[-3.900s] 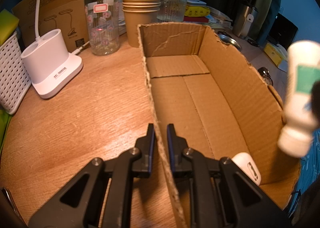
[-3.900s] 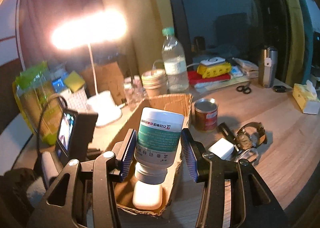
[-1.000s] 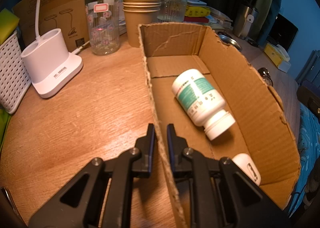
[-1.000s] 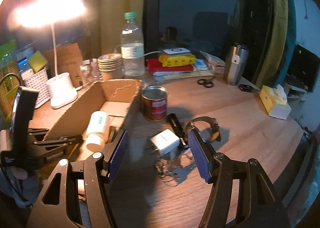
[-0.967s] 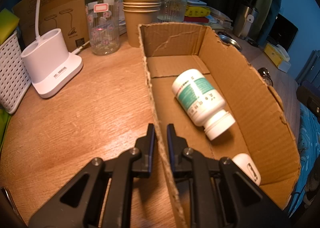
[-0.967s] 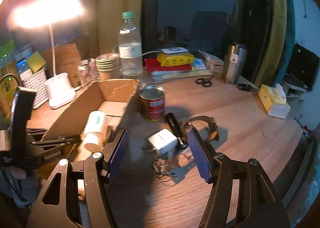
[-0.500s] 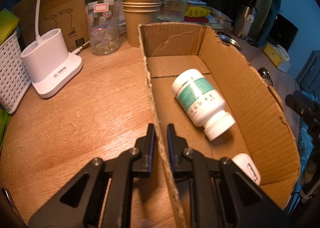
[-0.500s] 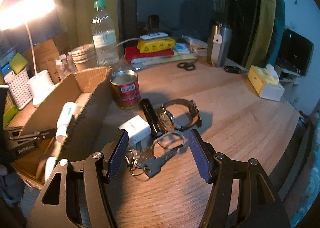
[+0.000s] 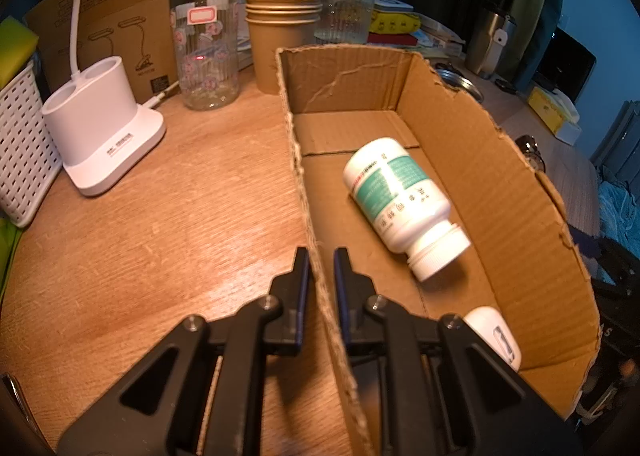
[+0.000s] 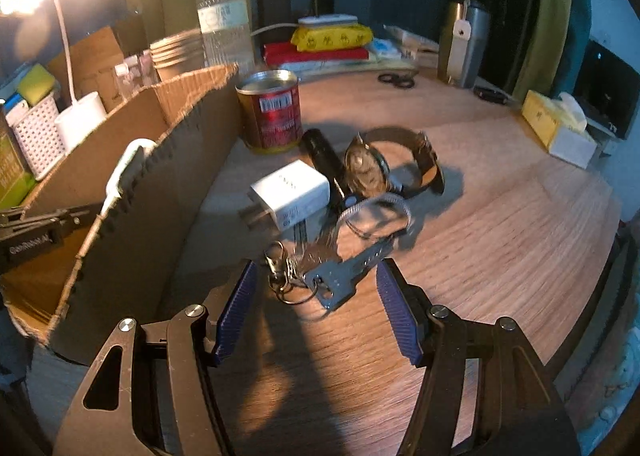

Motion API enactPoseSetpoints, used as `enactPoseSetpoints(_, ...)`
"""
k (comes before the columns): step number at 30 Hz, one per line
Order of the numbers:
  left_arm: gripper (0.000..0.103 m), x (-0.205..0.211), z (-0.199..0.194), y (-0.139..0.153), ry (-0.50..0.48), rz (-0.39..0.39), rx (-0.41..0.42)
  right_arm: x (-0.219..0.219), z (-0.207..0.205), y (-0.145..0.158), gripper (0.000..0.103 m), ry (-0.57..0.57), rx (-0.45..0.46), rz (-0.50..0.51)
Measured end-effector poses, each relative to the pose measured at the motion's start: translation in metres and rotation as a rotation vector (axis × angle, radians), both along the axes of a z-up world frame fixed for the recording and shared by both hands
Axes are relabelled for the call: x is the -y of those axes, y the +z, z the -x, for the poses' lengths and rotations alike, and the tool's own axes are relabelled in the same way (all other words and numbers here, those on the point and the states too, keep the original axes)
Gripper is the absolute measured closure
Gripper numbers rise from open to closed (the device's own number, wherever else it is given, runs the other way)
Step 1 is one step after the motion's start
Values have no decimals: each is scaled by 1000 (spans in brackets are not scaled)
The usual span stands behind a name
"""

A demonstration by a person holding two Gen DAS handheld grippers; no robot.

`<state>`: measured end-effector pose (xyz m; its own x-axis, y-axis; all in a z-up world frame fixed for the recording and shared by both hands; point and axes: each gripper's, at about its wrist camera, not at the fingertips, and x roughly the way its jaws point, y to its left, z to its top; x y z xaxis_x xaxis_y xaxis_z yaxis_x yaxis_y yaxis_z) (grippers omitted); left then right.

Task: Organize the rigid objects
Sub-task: 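Withdraw the right tool from the box toward the keys, then lower the right tool onto the keys and close on them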

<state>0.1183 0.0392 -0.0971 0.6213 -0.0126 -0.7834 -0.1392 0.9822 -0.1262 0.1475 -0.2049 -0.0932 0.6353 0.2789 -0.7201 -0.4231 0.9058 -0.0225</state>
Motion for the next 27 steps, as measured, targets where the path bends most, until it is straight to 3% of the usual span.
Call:
enactPoseSetpoints(14,90,0,0,0,0,1,0,-7,-6,-5,38,0,19,18)
enactPoseSetpoints(24,90,0,0,0,0,1,0,-10,-1,-4,72,42,37,13)
enactPoseSetpoints(27,90,0,0,0,0,1,0,-9,0,-4,76,52,35,5)
